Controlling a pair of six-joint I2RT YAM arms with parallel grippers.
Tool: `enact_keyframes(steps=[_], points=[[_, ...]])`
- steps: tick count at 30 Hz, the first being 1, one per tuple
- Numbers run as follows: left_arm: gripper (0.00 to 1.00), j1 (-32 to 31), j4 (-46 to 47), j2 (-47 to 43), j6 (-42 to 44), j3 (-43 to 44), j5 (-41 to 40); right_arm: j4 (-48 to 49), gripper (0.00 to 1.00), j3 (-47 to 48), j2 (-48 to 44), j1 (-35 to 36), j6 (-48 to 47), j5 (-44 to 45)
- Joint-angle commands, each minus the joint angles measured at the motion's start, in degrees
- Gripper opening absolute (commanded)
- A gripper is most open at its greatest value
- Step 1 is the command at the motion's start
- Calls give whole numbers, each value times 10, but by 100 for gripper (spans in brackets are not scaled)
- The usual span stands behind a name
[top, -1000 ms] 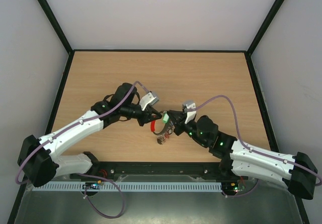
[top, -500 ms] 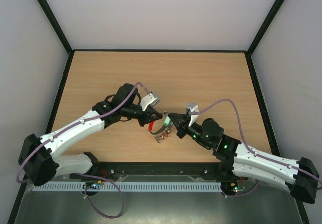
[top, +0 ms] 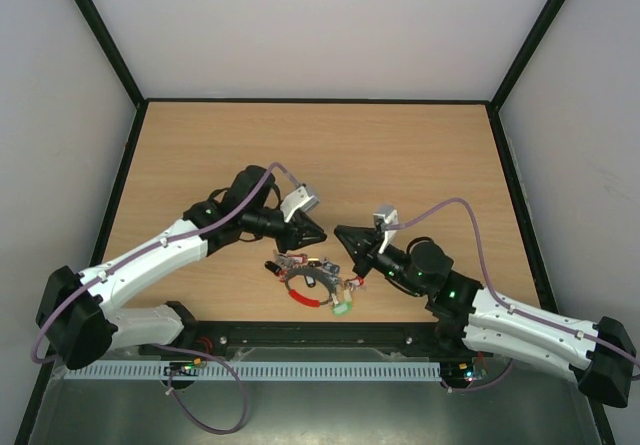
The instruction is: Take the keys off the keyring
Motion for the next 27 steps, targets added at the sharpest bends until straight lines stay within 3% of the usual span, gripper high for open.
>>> enact_keyframes(steps=[1,3,6,9,11,15,20,27], points=[[20,-6,10,0,3,-4,10,22,2,-11,-4,-1,11,-5],[21,-8,9,-3,4,-4,-8,14,2,-14,-4,-2,17,5],[32,-20,16,-15,7,-14,-73,-24,2,-11,-6,-2,31,43],[37,-85,9,-17,12,-28,-205,-88,10,-4,-7,-3,55,93],[37,-126,-17,2,-30,-15,-294,-131,15,-1,-1,-10,74,102],[38,-154,53,12,-173,-61,-283,-194,19,-16,23,-23,126,85],[39,-159,167,-5,-318,-170,-292,-200,33,-72,25,-24,204,37],[40,-159,183,70,-379,-204,-256,-214,48,-100,-49,-24,231,75]])
